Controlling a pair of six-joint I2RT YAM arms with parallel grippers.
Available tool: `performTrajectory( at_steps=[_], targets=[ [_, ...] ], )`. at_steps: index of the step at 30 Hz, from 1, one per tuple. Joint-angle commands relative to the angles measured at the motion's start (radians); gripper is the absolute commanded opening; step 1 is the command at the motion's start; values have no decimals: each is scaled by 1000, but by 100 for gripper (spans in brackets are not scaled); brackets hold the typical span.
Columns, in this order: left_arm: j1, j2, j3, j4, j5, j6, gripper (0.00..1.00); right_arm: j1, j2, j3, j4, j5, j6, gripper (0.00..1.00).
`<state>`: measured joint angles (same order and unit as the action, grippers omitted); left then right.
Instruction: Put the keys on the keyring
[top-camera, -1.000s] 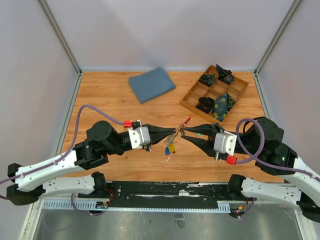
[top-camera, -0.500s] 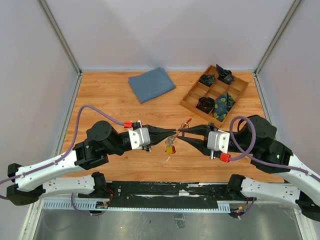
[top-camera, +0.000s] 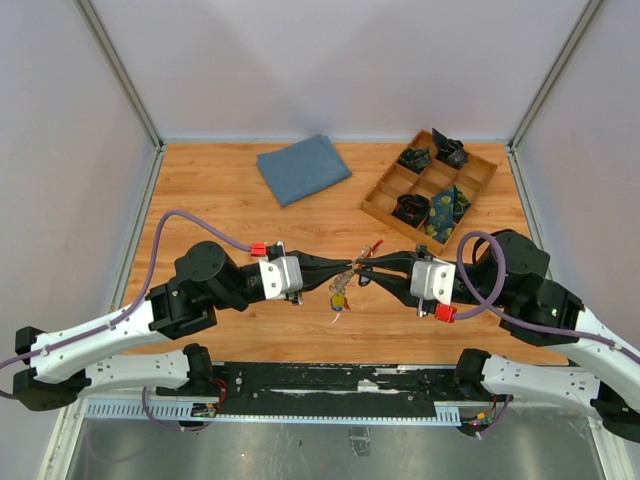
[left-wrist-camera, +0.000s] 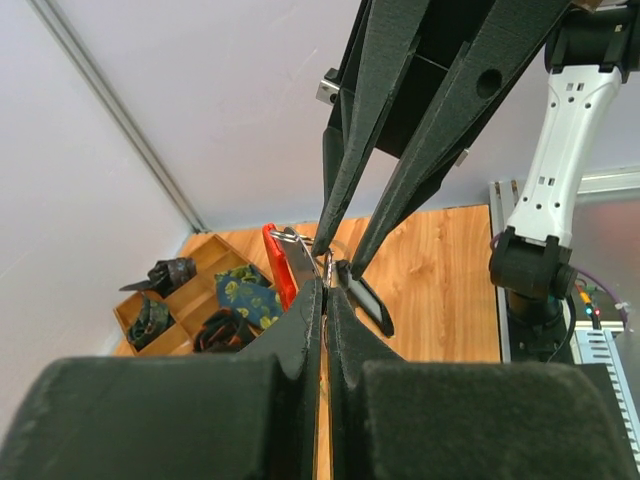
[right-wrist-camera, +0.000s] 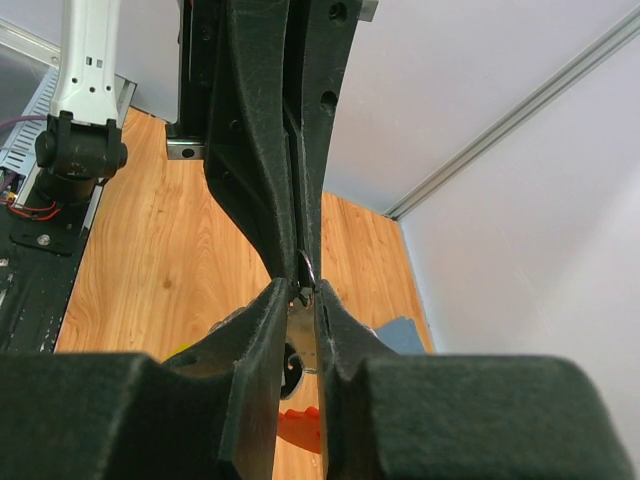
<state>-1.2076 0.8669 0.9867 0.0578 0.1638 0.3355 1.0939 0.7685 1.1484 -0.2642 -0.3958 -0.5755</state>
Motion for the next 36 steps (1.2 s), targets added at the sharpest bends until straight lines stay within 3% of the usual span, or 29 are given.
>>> performTrajectory(
  at_steps=[1,8,14,19,30,36],
  targets=[
    [-3,-4,24,34,31,14,1,25,10,2,-23,5,4,17],
    [-3,1,30,26,34,19,1,25,25,5,-40,-11,0,15],
    [-3,3,35,16,37,22,1,25,34,8,-46,-7,-10,24],
    [-4,9,38,9,40,24,1,25,39,10,-48,-2,-18,25],
    [-4,10,41,8,27,27,1,25,72,21,-65,11,-14,1],
    [-3,13,40,14,5,27,0,25,95,69,-144,46,-19,0]
  ],
)
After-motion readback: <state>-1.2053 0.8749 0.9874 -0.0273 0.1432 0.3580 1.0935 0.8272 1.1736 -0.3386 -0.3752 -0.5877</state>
